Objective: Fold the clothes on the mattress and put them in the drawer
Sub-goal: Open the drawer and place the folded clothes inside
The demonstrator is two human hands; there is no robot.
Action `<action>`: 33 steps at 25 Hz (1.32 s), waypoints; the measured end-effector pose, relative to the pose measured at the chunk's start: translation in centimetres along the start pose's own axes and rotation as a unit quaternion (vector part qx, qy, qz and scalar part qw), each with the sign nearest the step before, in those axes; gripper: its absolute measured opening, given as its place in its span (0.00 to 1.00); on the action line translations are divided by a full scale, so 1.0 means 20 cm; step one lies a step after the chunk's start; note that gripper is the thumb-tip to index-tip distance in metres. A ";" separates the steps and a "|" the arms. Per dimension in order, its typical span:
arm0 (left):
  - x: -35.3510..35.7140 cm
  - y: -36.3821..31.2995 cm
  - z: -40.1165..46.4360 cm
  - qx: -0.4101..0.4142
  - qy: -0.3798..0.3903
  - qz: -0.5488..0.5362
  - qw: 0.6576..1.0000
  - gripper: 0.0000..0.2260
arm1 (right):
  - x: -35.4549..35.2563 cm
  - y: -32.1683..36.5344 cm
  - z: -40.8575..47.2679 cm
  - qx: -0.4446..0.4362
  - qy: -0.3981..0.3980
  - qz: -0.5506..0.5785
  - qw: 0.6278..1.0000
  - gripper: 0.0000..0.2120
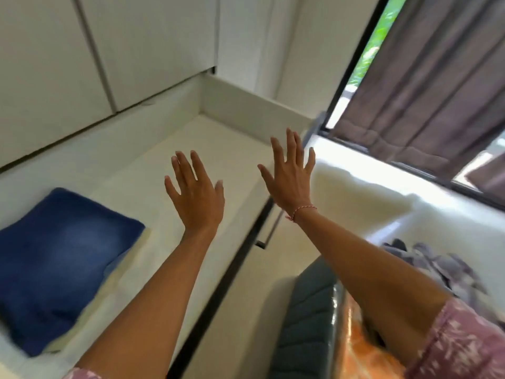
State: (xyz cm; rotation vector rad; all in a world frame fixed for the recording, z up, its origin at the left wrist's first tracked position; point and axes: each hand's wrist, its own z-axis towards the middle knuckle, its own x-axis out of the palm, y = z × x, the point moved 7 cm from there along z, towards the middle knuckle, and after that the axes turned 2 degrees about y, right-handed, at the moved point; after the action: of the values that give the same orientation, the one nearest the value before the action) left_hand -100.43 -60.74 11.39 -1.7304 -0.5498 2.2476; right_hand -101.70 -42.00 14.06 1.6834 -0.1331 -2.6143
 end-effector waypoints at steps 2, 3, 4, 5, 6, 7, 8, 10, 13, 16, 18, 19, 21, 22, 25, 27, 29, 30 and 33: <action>0.01 -0.33 -0.14 0.031 -0.023 -0.042 0.998 0.32 | -0.17 -0.31 -0.19 0.035 -0.039 -0.031 0.998 0.30; 0.02 -0.52 -0.26 0.057 -0.035 -0.071 0.995 0.32 | -0.26 -0.50 -0.33 0.057 -0.050 -0.055 0.996 0.30; 0.04 -0.68 -0.36 0.081 -0.048 -0.089 0.992 0.31 | -0.32 -0.65 -0.44 0.071 -0.050 -0.076 0.993 0.30; 0.06 -0.81 -0.47 0.111 -0.062 -0.101 0.987 0.31 | -0.38 -0.79 -0.55 0.082 -0.057 -0.095 0.990 0.30; 0.11 -0.96 -0.65 0.148 -0.067 -0.112 0.980 0.31 | -0.45 -0.96 -0.73 0.101 -0.067 -0.120 0.985 0.30; 0.18 -1.08 -0.85 0.183 -0.068 -0.116 0.974 0.31 | -0.50 -1.12 -0.95 0.121 -0.077 -0.141 0.980 0.30; 0.27 -1.16 -1.05 0.207 -0.066 -0.114 0.970 0.31 | -0.52 -1.28 -1.16 0.138 -0.075 -0.154 0.976 0.30; 0.46 -1.26 -1.47 0.247 -0.040 -0.108 0.962 0.31 | -0.54 -1.56 -1.66 0.171 -0.062 -0.173 0.968 0.29; 0.71 -1.43 -2.12 0.299 0.007 -0.082 0.951 0.32 | -0.59 -1.98 -2.40 0.258 -0.033 -0.184 0.948 0.30; 0.85 -1.64 -2.69 0.341 0.045 -0.067 0.937 0.33 | -0.67 -2.32 -3.01 0.322 0.026 -0.199 0.925 0.31; 0.91 -1.85 -3.14 0.383 0.074 -0.080 0.917 0.34 | -0.74 -2.56 -3.47 0.368 0.059 -0.219 0.902 0.31; 0.95 -1.95 -3.34 0.410 0.098 -0.081 0.903 0.35 | -0.77 -2.67 -3.68 0.392 0.067 -0.222 0.890 0.30; 1.04 -2.11 -3.69 0.455 0.144 -0.070 0.876 0.35 | -0.85 -2.86 -4.04 0.431 0.070 -0.225 0.871 0.30; 1.09 -2.17 -3.84 0.471 0.165 -0.063 0.864 0.35 | -0.89 -2.96 -4.20 0.456 0.068 -0.225 0.858 0.30; 1.27 -2.31 -4.20 0.507 0.277 -0.032 0.816 0.33 | -0.98 -3.19 -4.60 0.547 0.062 -0.204 0.810 0.31; 1.39 -2.38 -4.41 0.527 0.346 0.001 0.776 0.31 | -1.02 -3.30 -4.79 0.594 0.060 -0.195 0.778 0.31; 1.48 -2.43 -4.58 0.550 0.415 0.022 0.725 0.31 | -1.01 -3.41 -4.96 0.656 0.113 -0.149 0.731 0.35; 1.51 -2.45 -4.65 0.544 0.463 0.023 0.699 0.30 | -1.00 -3.44 -5.03 0.693 0.137 -0.115 0.698 0.39; 1.64 -2.50 -4.82 0.406 0.647 -0.083 0.640 0.31 | -0.95 -3.46 -5.17 0.787 0.105 -0.003 0.608 0.51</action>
State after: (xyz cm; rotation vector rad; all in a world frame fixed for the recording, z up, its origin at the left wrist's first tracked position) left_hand -17.63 11.50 -16.64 -1.9586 0.5417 0.4242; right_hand 1.70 22.55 -17.38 1.8837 -3.0020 -1.8474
